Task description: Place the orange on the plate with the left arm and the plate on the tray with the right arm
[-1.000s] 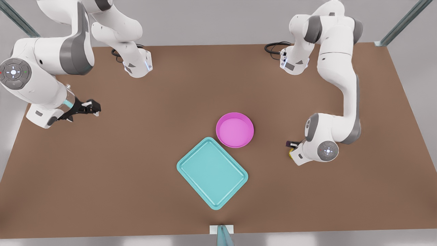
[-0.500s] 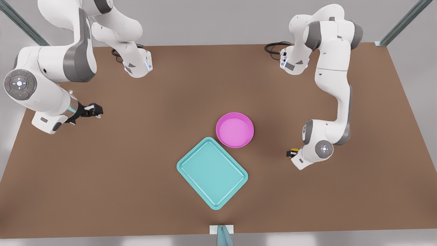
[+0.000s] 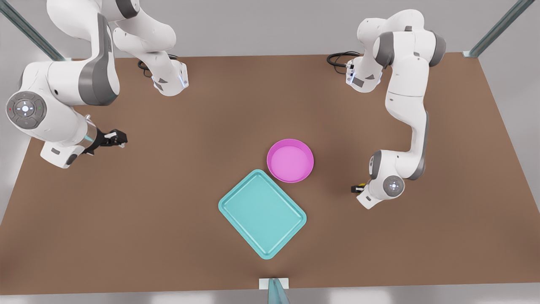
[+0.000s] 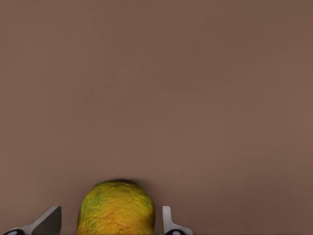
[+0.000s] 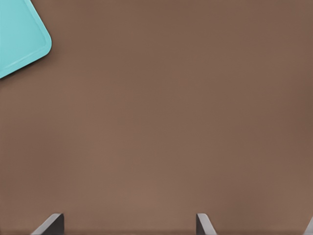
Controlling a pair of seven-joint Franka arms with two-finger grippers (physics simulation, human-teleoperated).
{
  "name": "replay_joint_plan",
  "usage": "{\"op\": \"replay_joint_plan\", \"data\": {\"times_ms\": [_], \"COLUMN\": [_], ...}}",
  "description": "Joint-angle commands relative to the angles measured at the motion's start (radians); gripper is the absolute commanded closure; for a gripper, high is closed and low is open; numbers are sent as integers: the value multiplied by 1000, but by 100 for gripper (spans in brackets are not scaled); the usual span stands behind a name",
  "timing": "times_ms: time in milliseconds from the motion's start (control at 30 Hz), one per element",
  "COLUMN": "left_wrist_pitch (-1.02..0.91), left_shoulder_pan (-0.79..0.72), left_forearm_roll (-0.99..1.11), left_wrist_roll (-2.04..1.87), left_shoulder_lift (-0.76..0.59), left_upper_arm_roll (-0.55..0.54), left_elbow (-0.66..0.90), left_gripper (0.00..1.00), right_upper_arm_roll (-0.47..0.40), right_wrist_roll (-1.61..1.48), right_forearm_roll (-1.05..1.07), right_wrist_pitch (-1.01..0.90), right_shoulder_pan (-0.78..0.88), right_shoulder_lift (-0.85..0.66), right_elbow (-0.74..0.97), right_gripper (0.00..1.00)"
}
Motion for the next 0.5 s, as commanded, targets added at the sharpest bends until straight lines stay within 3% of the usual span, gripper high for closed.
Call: {"op": "replay_joint_plan", "data": {"times_ms": [0,67,100,133,300,433,467], "left_wrist_pitch": [11,19,21,21,5,-51,-58], "left_shoulder_pan": [0,0,0,0,-2,-45,-49], "left_forearm_roll": [1,0,0,0,-2,-9,-109], "left_wrist_roll": [-64,-64,-64,-64,-66,-152,-213], "left_shoulder_lift": [2,11,14,14,-6,-97,-110], "left_upper_arm_roll": [-2,-5,-6,-8,-8,-25,-52], "left_elbow": [-5,-5,-5,-5,-5,6,30], "left_gripper": [0,0,23,40,42,41,39], "right_upper_arm_roll": [-1,-1,-1,-1,-1,-3,-13], "right_wrist_roll": [-8,-8,-8,-8,-8,-9,-12], "right_forearm_roll": [0,0,0,0,0,0,0], "right_wrist_pitch": [0,0,0,2,2,2,2], "right_shoulder_pan": [0,0,2,2,2,2,2], "right_shoulder_lift": [1,1,1,1,1,4,3], "right_elbow": [0,0,0,0,2,2,2], "right_gripper": [0,0,0,0,0,0,0]}}
